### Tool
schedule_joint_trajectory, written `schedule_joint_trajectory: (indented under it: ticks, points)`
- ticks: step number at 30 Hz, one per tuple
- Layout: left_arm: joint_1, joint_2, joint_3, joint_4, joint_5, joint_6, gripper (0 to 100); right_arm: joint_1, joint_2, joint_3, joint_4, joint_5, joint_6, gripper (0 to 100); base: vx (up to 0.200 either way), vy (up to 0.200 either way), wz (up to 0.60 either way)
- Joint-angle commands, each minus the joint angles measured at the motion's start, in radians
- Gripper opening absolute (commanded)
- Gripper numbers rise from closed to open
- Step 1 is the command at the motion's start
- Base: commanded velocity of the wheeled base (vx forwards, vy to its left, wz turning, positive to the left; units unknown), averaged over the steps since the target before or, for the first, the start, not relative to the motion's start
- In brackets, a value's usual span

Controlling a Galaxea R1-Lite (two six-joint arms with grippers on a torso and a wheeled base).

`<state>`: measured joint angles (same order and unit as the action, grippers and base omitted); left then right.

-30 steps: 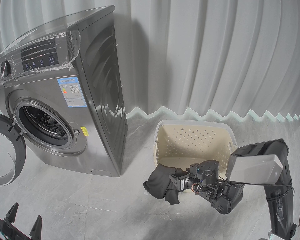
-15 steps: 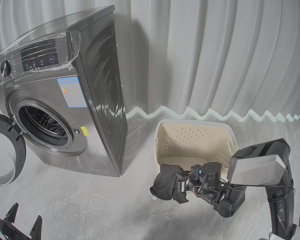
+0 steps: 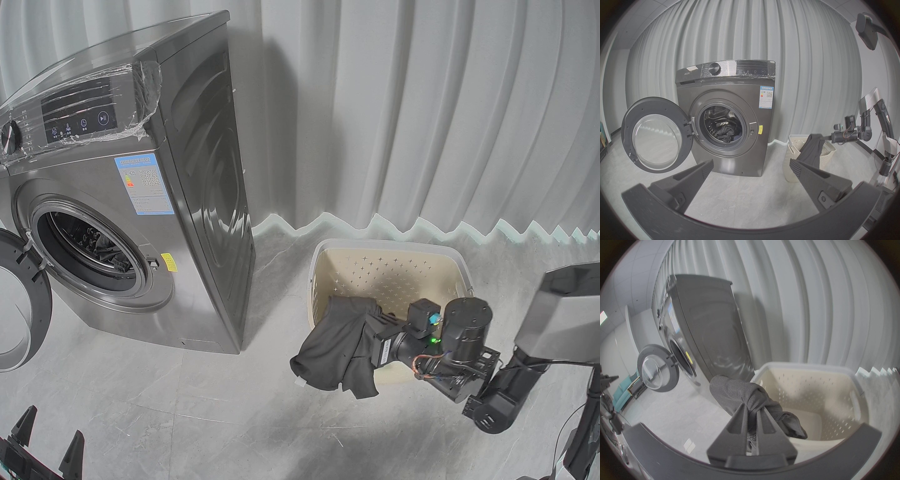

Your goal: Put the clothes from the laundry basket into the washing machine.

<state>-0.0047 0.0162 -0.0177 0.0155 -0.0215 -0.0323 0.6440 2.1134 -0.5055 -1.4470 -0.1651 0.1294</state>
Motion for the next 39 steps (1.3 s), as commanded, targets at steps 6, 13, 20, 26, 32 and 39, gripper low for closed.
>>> schedule_joint_trajectory:
  ticks: [6, 13, 20, 26, 32, 39]
  points:
    - [0.0, -0.016, 0.013, 0.0, 0.0, 0.0, 100, -0.035, -0.452, 0.018, 0.148, -0.042, -0.048, 0, 0.0, 0.0, 0.0]
    - [0.0, -0.016, 0.013, 0.0, 0.0, 0.0, 100, -0.044, -0.59, 0.016, 0.277, -0.123, -0.065, 0, 0.0, 0.0, 0.0]
    - [0.0, -0.016, 0.013, 0.0, 0.002, -0.003, 100, -0.044, -0.604, -0.005, 0.293, -0.177, -0.063, 0, -0.143, 0.0, 0.0]
    - [0.0, -0.016, 0.013, 0.0, 0.002, -0.001, 100, -0.046, -0.599, -0.004, 0.284, -0.175, -0.062, 0, -0.133, 0.0, 0.0]
    - [0.0, -0.016, 0.013, 0.0, 0.002, -0.001, 100, -0.046, -0.604, -0.002, 0.284, -0.175, -0.059, 0, 0.0, 0.0, 0.0]
    - [0.0, -0.016, 0.013, 0.0, 0.002, -0.003, 100, -0.044, -0.593, 0.004, 0.284, -0.174, -0.056, 0, 0.0, 0.171, 0.0]
